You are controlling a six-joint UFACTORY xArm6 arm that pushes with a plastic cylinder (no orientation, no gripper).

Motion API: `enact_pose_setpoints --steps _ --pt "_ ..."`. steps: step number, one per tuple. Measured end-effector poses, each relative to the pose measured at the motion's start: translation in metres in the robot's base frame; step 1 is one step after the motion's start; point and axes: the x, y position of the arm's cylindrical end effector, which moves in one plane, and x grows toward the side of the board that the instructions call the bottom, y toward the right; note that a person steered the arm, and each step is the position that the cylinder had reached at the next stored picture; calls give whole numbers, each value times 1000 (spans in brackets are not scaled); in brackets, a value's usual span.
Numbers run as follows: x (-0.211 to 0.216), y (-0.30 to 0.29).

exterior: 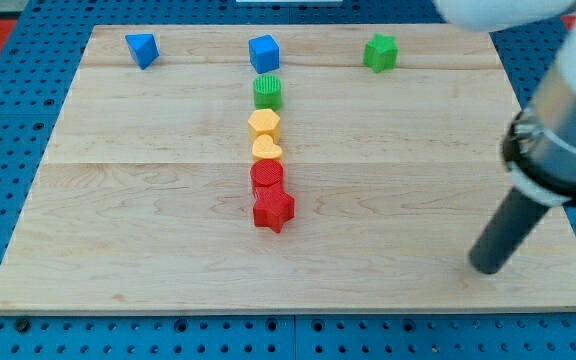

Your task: Place the red star right to the red circle

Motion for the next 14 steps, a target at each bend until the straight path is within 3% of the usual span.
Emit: enact_pose_setpoints --steps 4,5,7,10,11,14 --pt "-23 -220" --pt "-46 -236" --pt "-79 -173" --pt "-132 -168" --pt "-132 -168" --pt "-76 -181"
